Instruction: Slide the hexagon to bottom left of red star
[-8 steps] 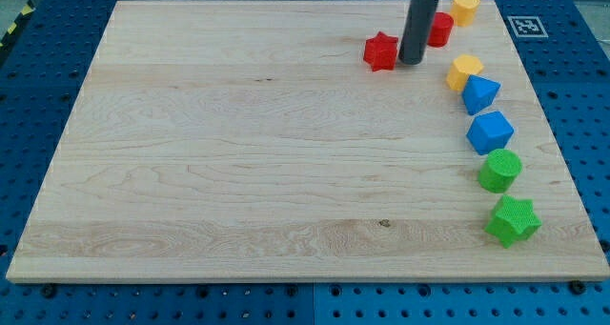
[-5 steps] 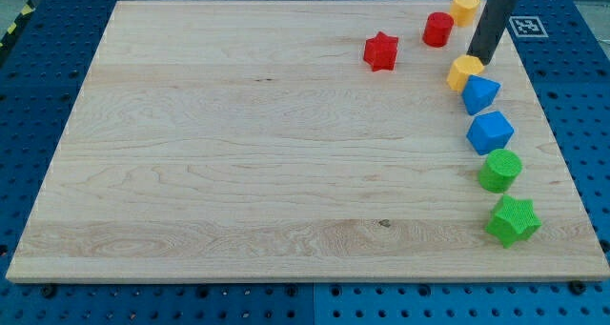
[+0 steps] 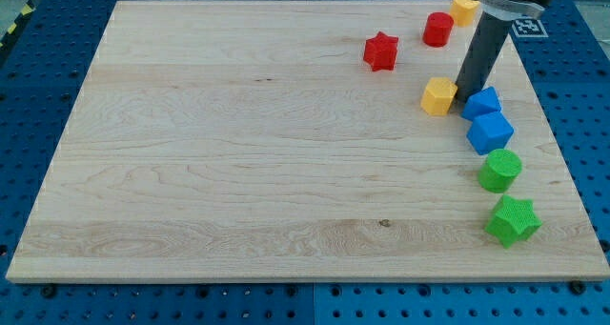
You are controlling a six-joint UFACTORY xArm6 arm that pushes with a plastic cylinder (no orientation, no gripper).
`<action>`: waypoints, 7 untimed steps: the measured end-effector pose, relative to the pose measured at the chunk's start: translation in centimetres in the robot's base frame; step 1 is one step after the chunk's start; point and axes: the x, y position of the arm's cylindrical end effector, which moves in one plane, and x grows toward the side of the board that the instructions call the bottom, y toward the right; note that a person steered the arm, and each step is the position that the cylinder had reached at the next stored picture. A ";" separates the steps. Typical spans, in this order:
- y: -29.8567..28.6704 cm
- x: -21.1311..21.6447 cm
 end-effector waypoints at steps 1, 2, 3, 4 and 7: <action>0.0 1.5; -0.3 2.3; -0.6 2.3; -1.0 1.4; -7.5 1.1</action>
